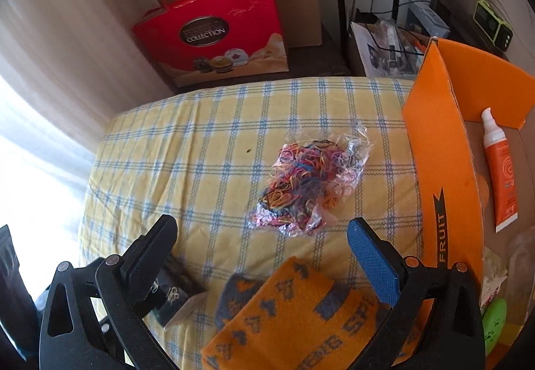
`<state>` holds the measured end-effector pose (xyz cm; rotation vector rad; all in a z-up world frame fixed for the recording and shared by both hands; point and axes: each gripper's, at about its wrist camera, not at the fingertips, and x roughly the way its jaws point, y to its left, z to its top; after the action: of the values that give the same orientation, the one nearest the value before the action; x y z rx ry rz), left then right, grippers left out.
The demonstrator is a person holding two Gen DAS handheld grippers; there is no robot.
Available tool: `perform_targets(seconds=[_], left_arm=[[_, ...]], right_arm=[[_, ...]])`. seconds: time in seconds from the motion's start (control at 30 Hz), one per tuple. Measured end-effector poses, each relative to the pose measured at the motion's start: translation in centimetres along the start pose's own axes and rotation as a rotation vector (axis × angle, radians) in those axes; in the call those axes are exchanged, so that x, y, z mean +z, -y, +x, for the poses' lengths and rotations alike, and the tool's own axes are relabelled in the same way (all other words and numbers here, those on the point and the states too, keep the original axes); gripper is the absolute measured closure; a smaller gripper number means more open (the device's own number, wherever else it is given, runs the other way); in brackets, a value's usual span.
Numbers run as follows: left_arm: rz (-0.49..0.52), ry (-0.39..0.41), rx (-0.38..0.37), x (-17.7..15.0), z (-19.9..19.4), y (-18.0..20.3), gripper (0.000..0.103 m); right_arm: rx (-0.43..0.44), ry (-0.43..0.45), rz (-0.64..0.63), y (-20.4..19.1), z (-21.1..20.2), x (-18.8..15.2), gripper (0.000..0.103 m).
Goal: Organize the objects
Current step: 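Move the left tool to the black tissue pack while the right tool approaches the rubber band bag, then grasp the black tissue pack with the left tool while the right tool grasps the rubber band bag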
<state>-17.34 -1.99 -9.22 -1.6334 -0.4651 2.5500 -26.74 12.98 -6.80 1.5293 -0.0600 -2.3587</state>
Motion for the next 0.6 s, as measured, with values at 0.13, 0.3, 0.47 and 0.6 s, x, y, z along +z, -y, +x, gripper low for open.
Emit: perform_targets(seconds=[0.13, 0.3, 0.47, 0.6], left_arm=[[0.001, -0.011, 0.000, 0.2, 0.8, 0.5, 0.004], [-0.048, -0.031, -0.069, 0.6, 1.8, 1.0, 0.004], [-0.026, -0.029, -0.022, 1.1, 2.6, 2.0, 0.004], [-0.028, -0.011, -0.005, 1.5, 3.0, 2.6, 0.004]], right_arm=[[-0.035, -0.026, 0.060, 0.8, 1.9, 0.9, 0.000], [0.027, -0.031, 0.110, 1.6, 3.8, 2.0, 0.001], [-0.057, -0.017, 0.010, 0.5, 4.3, 2.0, 0.008], [-0.114, -0.007, -0.054, 0.0, 4.7, 2.0, 0.020]])
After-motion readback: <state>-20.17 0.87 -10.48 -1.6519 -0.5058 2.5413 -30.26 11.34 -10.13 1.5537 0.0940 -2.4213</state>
